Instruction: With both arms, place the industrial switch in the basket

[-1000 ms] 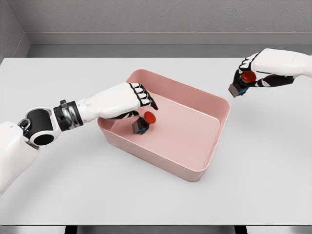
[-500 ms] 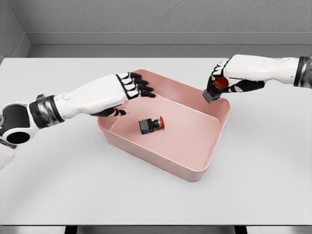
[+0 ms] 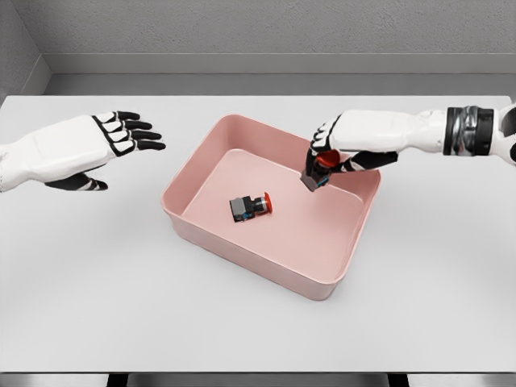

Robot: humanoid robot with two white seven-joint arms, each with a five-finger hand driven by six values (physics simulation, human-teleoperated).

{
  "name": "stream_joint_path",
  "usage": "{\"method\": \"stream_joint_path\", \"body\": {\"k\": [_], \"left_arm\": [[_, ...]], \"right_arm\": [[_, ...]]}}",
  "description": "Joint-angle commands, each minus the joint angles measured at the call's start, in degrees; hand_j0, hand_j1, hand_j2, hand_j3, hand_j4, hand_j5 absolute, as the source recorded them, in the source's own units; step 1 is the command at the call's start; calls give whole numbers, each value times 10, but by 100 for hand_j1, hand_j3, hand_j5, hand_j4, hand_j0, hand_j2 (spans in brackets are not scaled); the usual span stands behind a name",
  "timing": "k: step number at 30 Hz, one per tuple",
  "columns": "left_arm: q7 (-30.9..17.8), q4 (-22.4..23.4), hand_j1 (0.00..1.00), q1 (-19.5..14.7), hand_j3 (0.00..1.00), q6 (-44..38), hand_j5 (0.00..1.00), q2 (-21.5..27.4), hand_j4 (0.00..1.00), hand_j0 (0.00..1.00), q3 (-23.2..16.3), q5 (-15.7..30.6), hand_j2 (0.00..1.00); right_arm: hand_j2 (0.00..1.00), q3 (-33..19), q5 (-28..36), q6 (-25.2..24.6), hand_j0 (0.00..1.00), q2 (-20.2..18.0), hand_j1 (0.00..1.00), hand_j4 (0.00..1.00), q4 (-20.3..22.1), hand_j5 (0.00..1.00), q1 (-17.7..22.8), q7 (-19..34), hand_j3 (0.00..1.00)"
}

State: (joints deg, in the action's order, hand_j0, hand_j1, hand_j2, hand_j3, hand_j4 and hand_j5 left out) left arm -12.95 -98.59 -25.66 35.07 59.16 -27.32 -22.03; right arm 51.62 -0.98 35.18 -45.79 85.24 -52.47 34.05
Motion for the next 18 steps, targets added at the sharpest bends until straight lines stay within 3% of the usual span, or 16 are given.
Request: {"method": "stream_joint_path", "body": {"k": [1,2,3,4,5,11,14,18], "left_arm": [[-1,1,100,0,100,-1,100,3,100,100,2,4,100],[-1,1,100,0,100,-1,100,3,100,100,2,4,100],[-2,1,100,0,100,-1,100,3,100,100,2,4,100],[-2,1,100,0,100,-1,100,3,100,100,2,4,100],[-2,1,100,-1,100,-1,100,3,100,100,2,4,100],[-2,1,100,-1,100,-1,100,3,100,100,2,4,100],[-2,1,100,2,100,-1,100,3,100,100,2,4,100],[-2,1,100,4,100,-1,100,3,100,100,2,4,100]], "right_arm": [[54,7,4,-2,54,9,54,54,12,54,-1,2,54],[55,9,4,-2,55,10,55,55,13,55,-1,2,55],[62,12,3,-2,62,10,62,62,14,62,-4,2,62],[89,11,3,-2,89,11,89,89,13,89,-4,0,89],[100,9,3,-2,100,15,100,100,12,100,-4,-2,100],[100,-17,2,-2,100,-2,100,100,8,100,-4,-2,100],[100,-51,5,-2,100,-63,100,100,5,100,4,-4,100],[100,-98,23,-2,100,-122,100,100,-13,100,47,-7,100]]}}
